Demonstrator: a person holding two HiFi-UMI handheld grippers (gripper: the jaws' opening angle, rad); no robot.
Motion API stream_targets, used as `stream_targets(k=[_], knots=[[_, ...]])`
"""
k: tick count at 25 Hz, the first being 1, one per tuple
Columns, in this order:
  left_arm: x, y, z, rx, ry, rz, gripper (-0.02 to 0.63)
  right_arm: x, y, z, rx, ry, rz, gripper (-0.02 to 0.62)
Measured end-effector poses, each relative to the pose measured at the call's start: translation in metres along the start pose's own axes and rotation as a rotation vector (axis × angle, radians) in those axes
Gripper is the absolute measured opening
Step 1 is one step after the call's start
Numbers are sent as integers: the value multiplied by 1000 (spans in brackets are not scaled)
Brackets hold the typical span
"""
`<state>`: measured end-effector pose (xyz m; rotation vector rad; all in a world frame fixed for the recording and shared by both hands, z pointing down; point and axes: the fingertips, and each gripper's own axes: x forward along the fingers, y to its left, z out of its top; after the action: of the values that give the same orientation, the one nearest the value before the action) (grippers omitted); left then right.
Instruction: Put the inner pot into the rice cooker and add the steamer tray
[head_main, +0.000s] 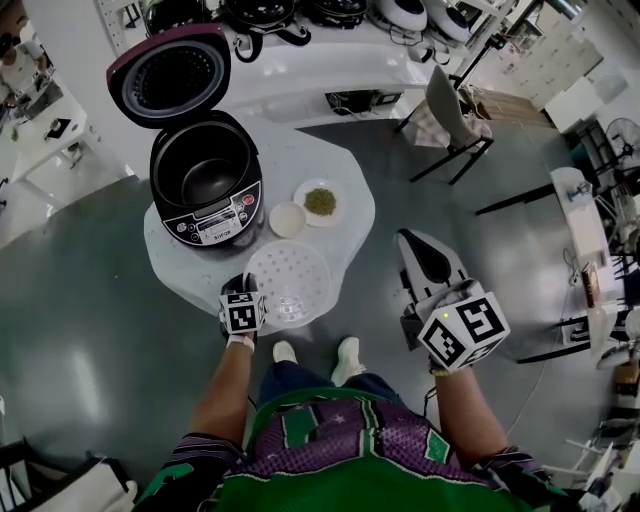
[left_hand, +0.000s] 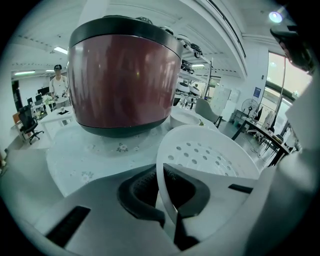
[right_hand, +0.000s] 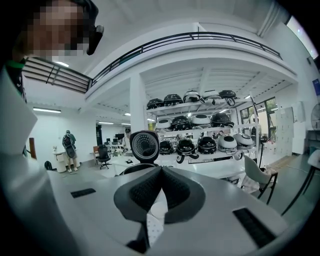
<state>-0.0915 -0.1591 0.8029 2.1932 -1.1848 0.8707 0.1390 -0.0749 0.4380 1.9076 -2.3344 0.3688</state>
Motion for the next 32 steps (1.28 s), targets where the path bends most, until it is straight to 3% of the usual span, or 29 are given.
stream_targets(k=[16, 23, 32], knots=[[-63, -20, 33, 10, -43, -85, 25, 1, 12, 25, 19, -65, 18, 6], [-104, -40, 76, 115, -68, -142, 25, 9, 26, 50, 18, -118, 48, 6], [-159, -36, 108, 76, -93, -192, 25, 21, 50, 75, 14, -168, 77, 6]])
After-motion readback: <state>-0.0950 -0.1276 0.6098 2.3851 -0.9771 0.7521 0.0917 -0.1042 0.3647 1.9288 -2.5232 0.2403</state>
